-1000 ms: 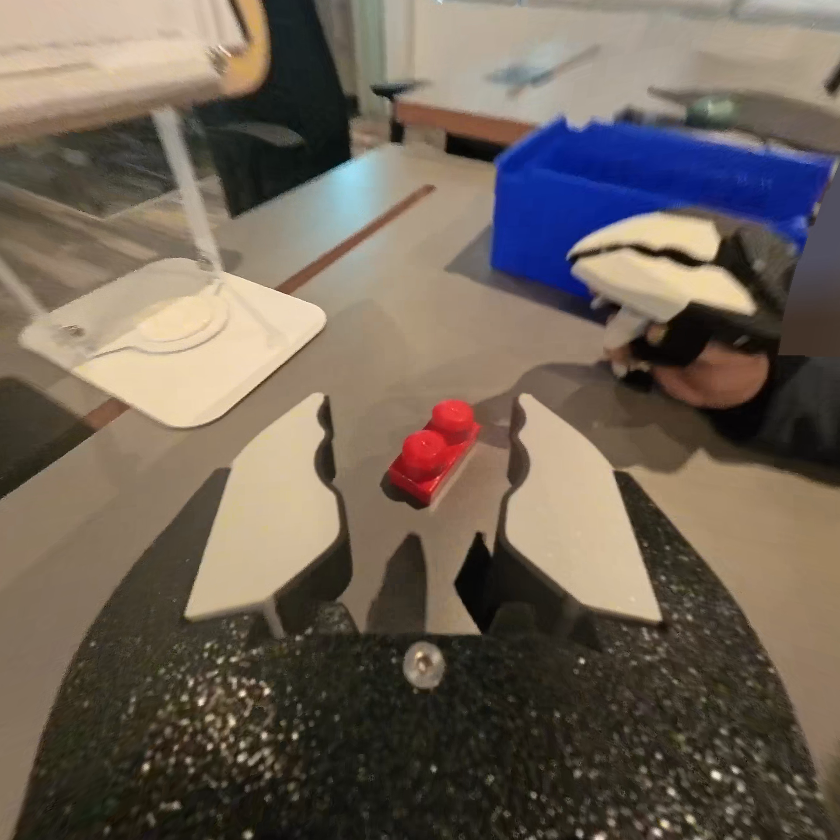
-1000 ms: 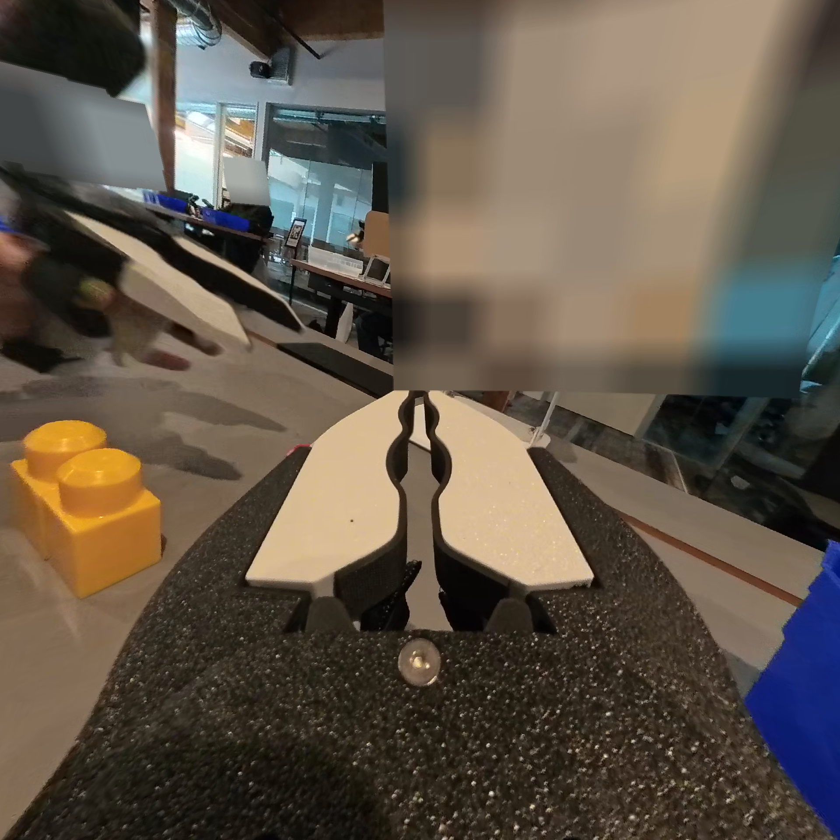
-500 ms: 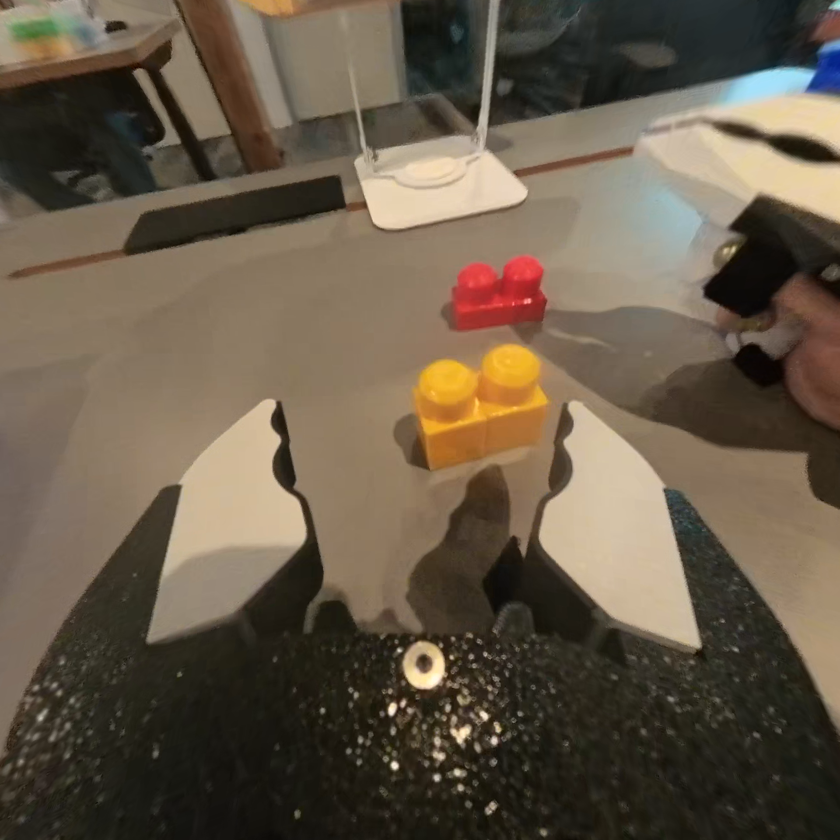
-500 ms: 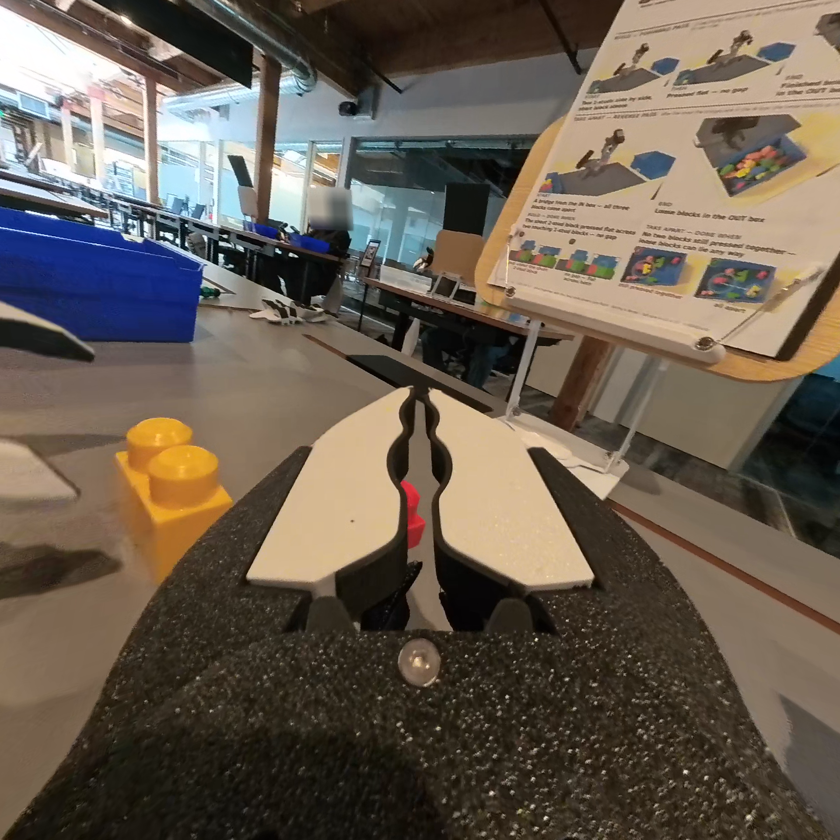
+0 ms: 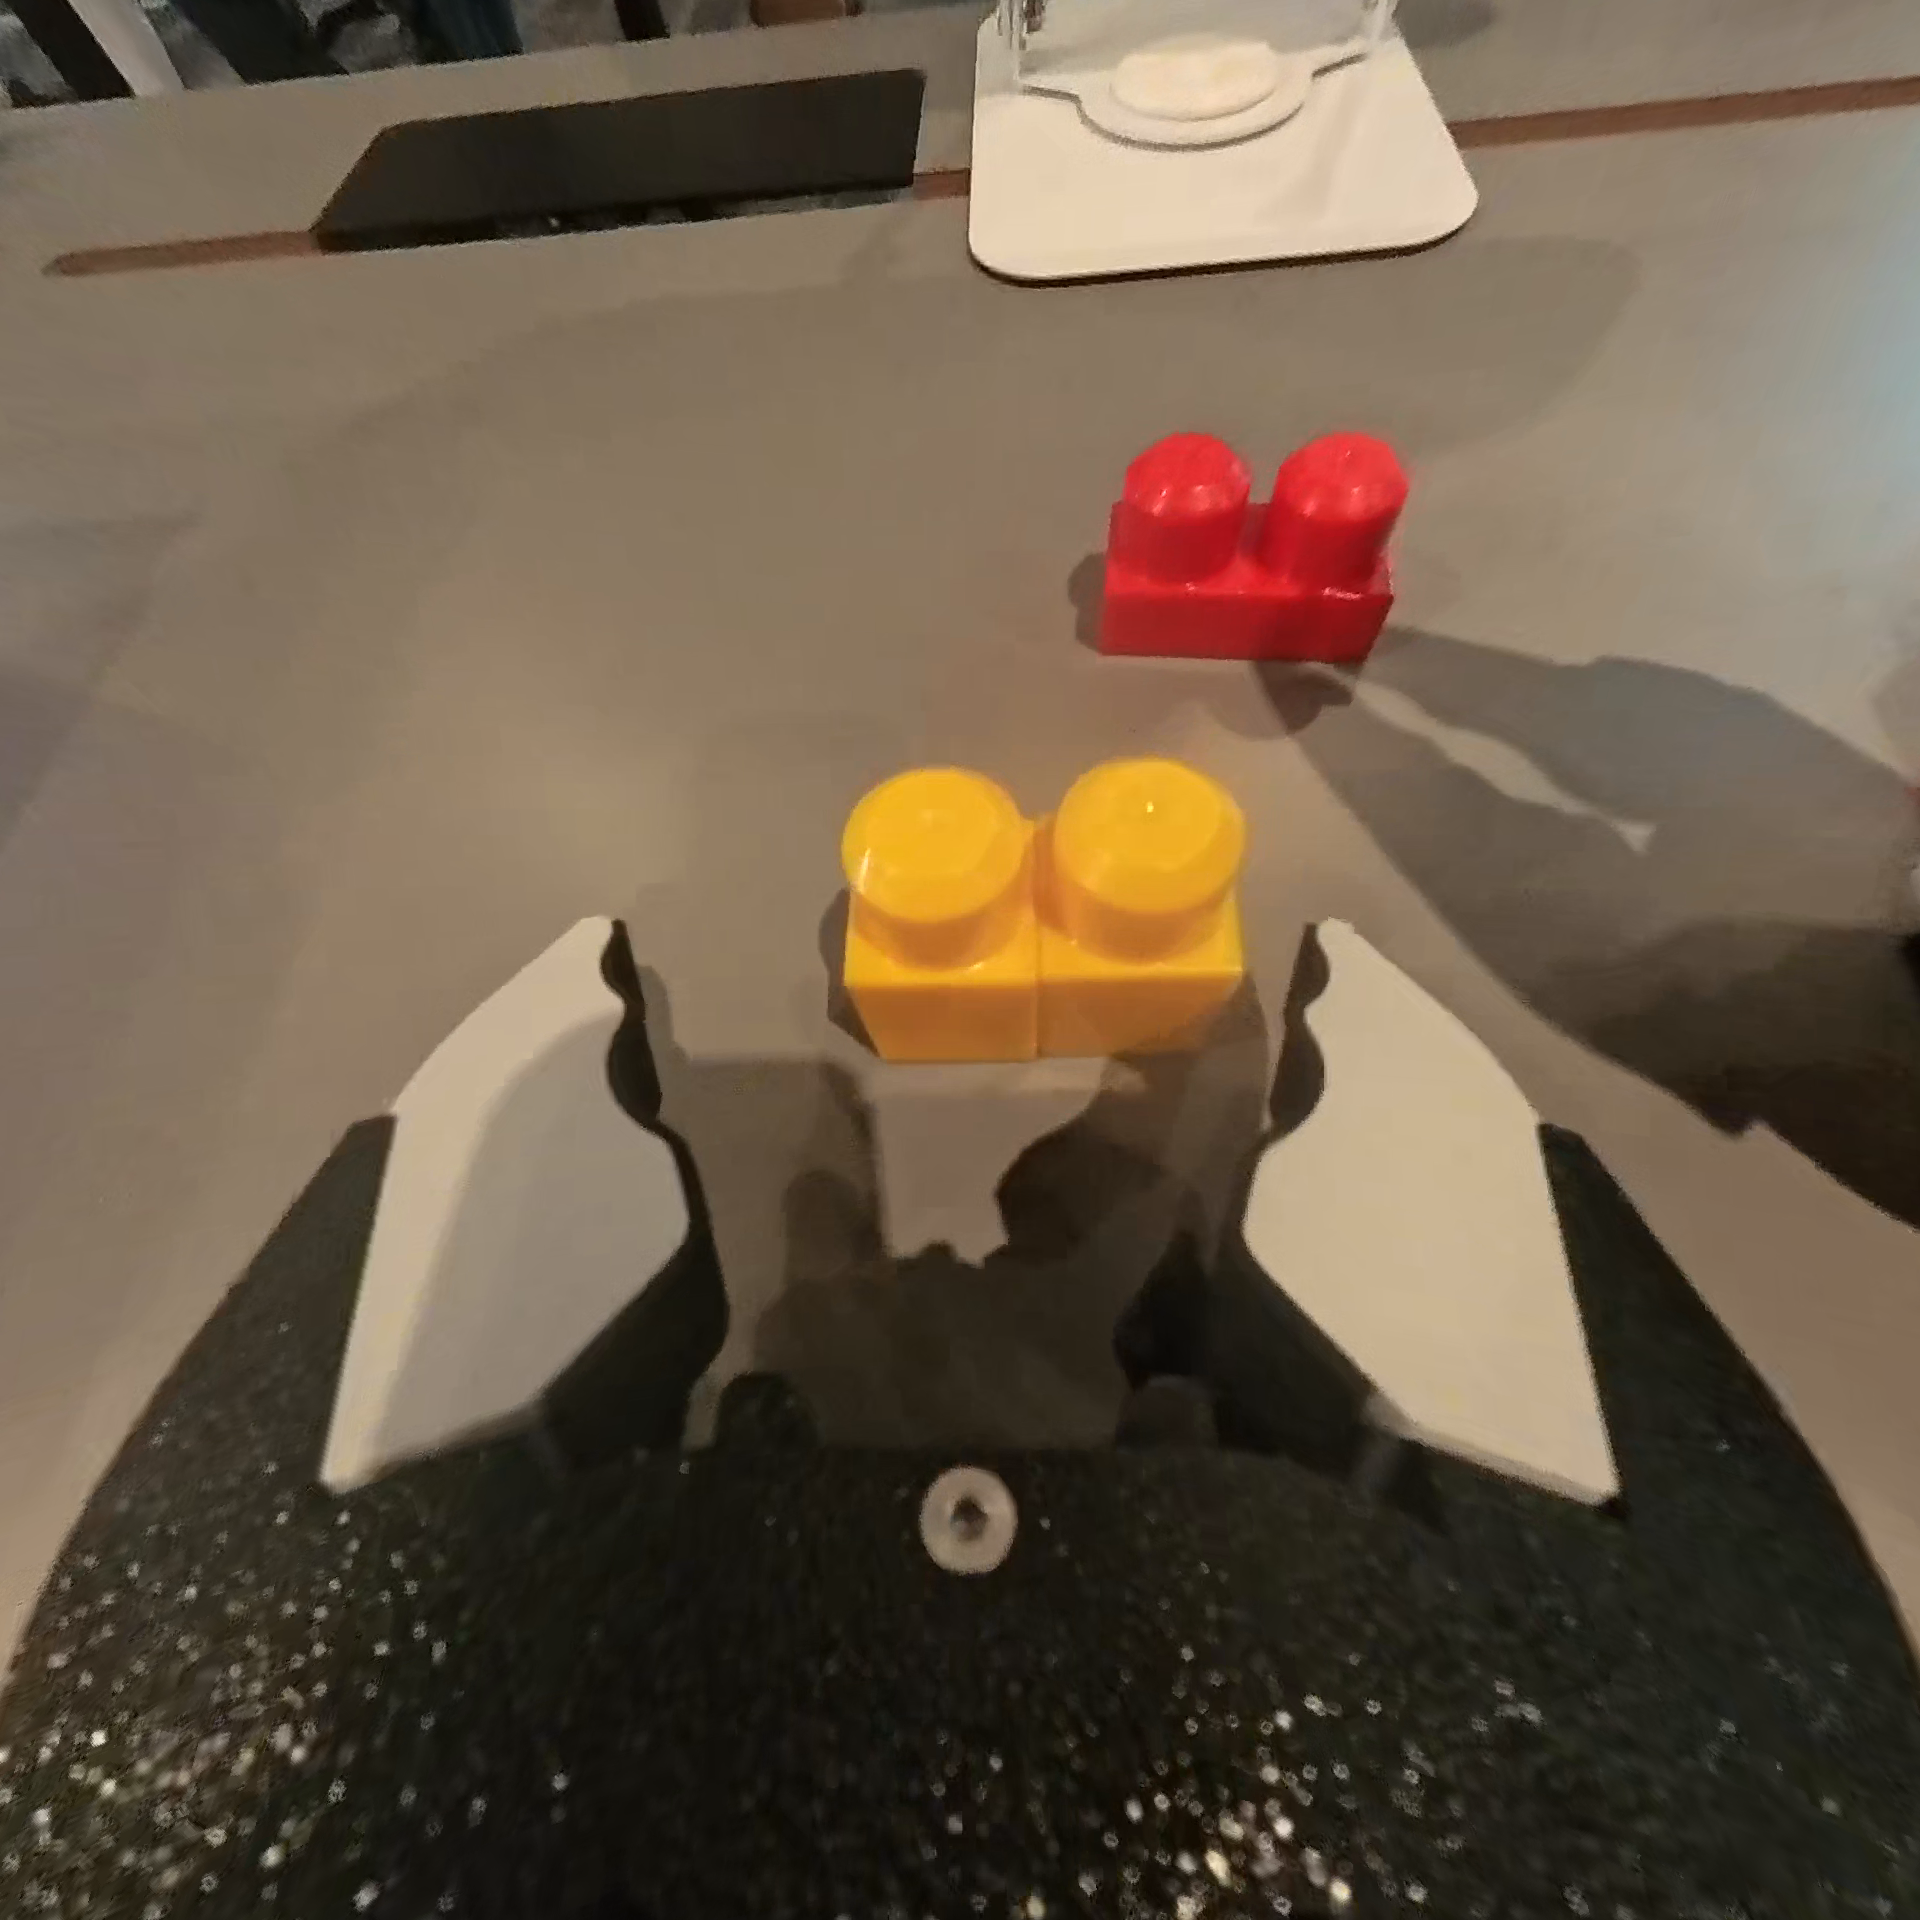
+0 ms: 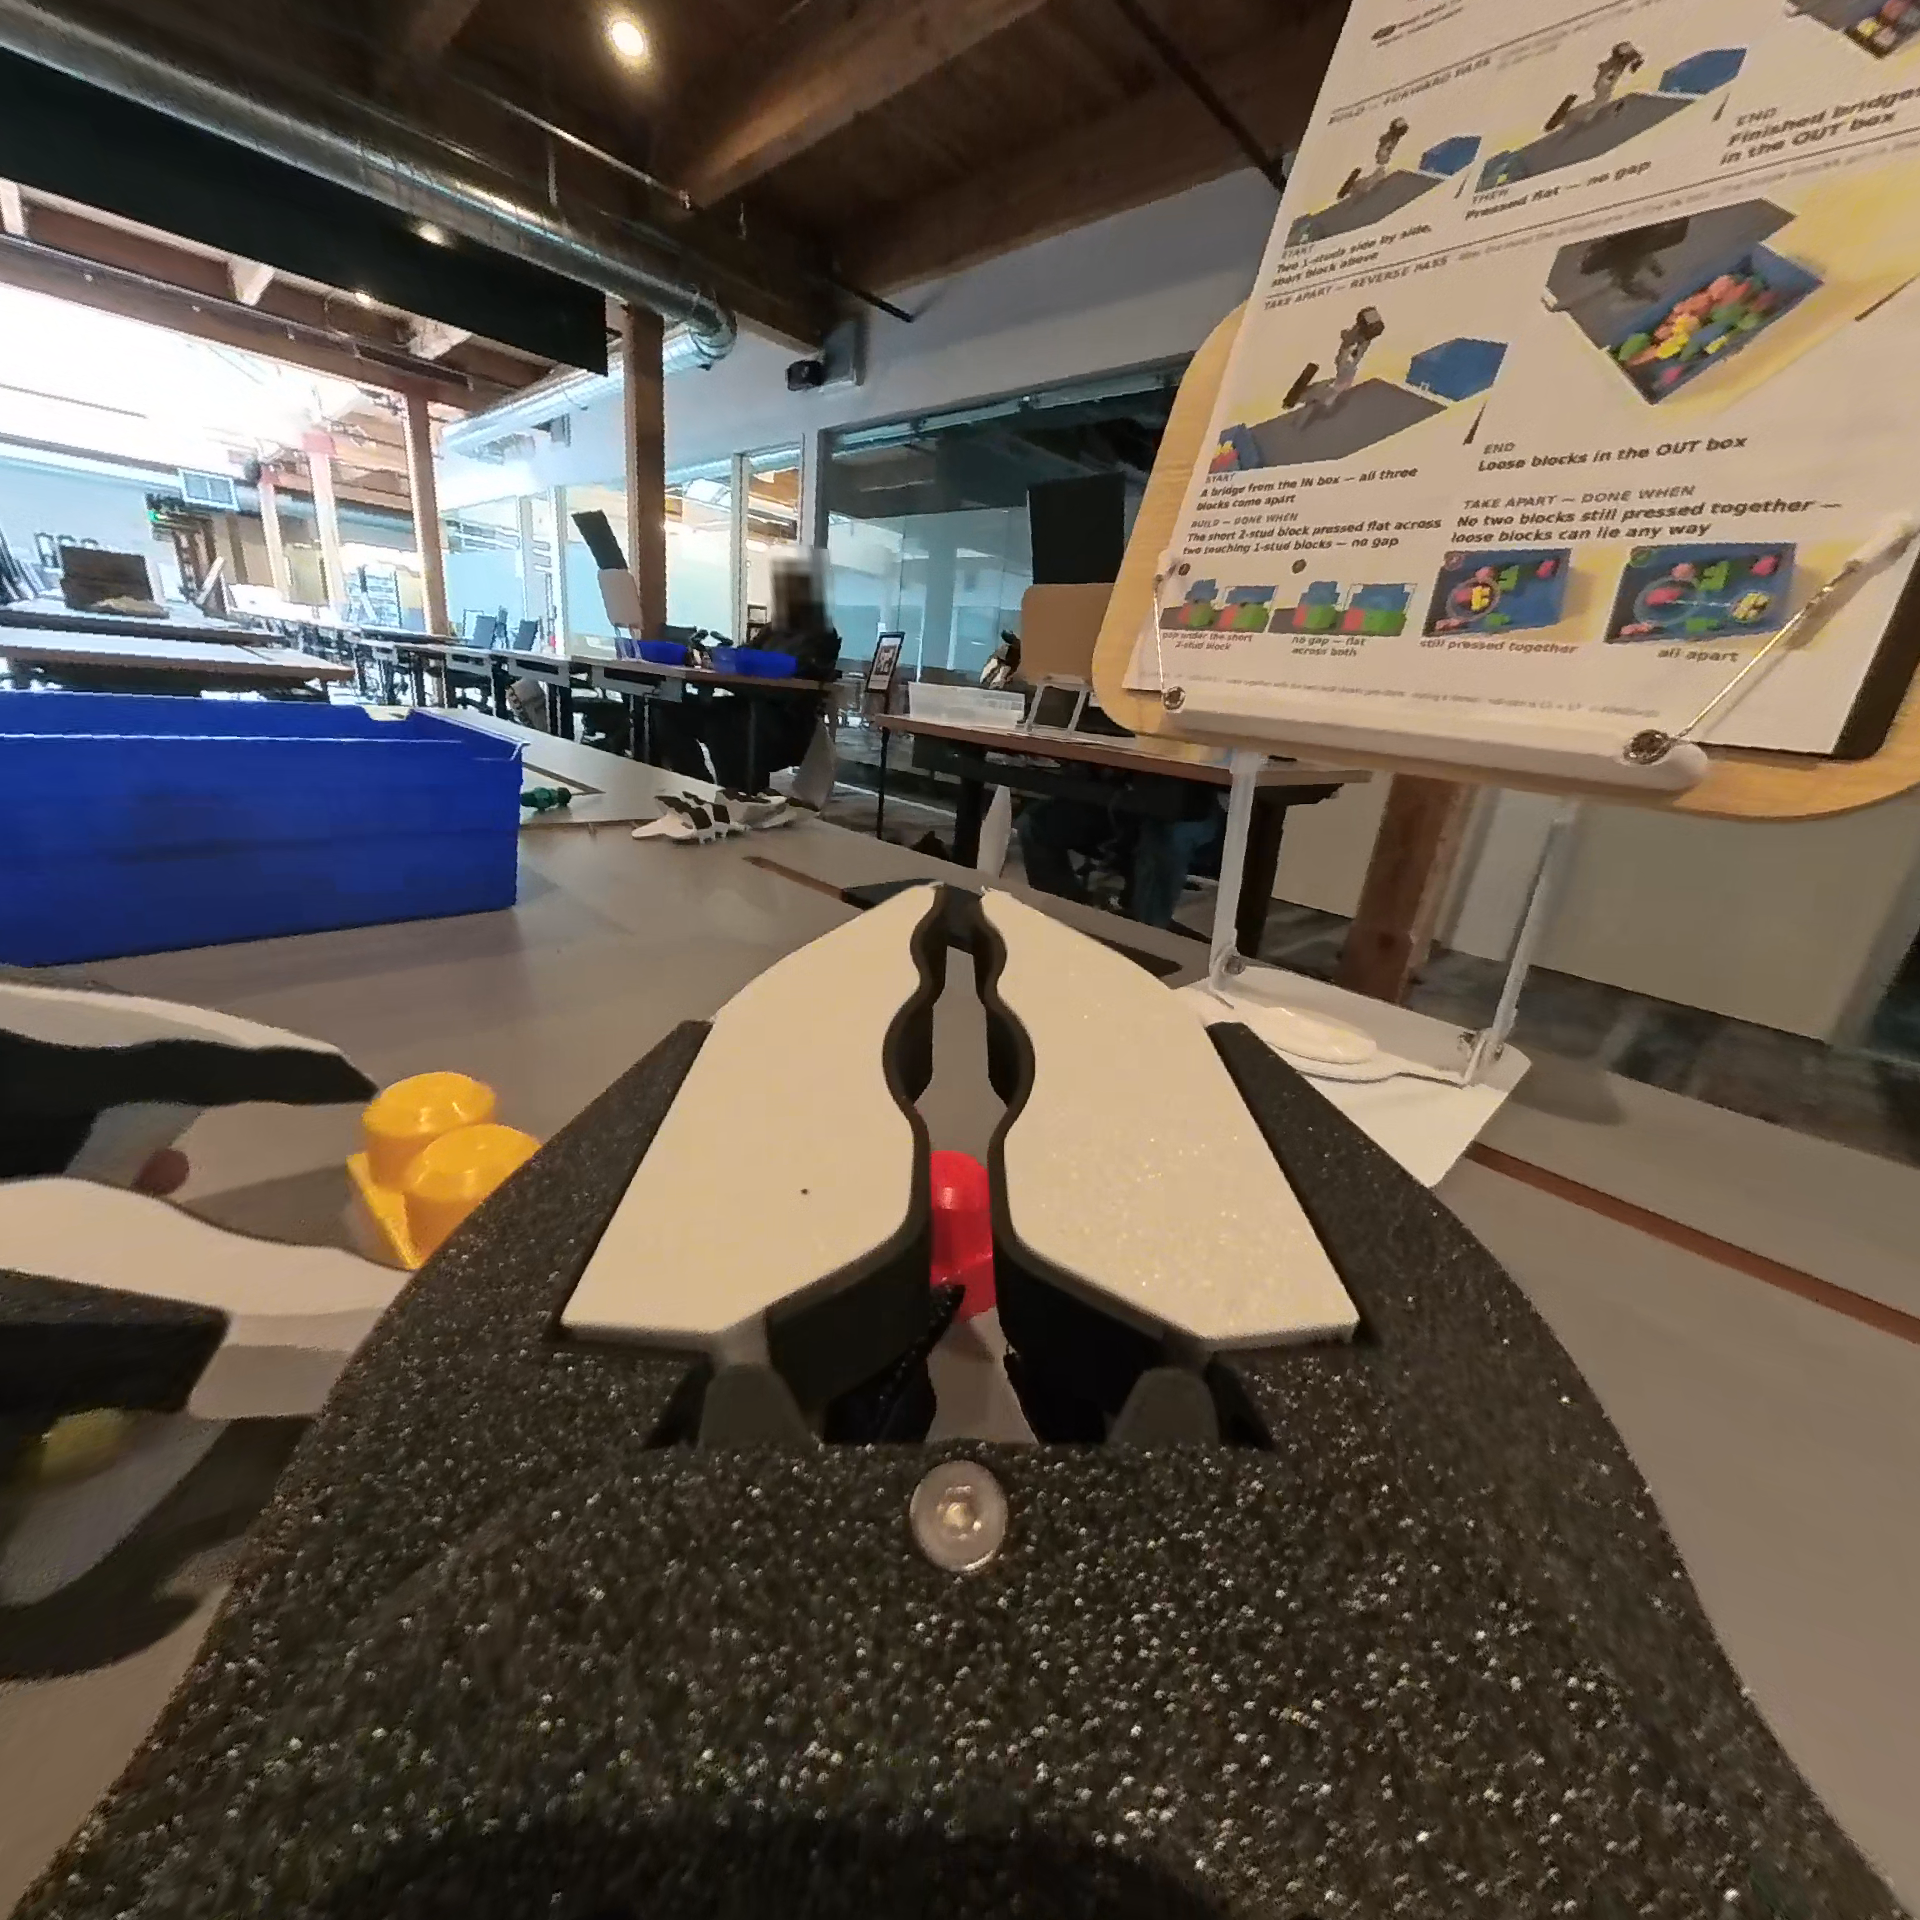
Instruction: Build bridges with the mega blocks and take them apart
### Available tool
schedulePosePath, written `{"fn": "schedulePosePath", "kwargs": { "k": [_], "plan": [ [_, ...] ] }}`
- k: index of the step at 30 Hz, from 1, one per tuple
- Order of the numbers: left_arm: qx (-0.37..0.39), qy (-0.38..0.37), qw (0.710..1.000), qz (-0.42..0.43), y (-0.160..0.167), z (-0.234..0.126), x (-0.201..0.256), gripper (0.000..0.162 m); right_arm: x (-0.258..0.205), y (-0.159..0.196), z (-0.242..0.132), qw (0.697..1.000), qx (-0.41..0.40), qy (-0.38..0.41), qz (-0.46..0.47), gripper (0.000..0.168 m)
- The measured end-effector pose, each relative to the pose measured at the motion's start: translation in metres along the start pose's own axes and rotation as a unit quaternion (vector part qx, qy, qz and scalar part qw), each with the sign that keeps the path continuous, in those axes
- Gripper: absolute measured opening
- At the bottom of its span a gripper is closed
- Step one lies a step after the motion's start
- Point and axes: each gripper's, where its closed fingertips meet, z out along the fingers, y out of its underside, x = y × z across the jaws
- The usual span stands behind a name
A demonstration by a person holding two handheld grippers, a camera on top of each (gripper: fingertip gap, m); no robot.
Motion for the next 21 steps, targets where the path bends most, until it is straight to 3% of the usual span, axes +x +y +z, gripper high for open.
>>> {"fn": "schedulePosePath", "kwargs": {
  "k": [15,21],
  "plan": [
    [-0.066,-0.008,0.998,0.022,0.013,0.015,0.005,0.099,0.0,-0.001,-0.001,1.0,0.001,-0.002,0.007,0.005],
    [-0.065,-0.016,0.997,0.035,0.011,0.017,0.006,0.082,0.001,0.0,-0.001,1.0,0.0,-0.002,0.01,0.005]
  ]
}}
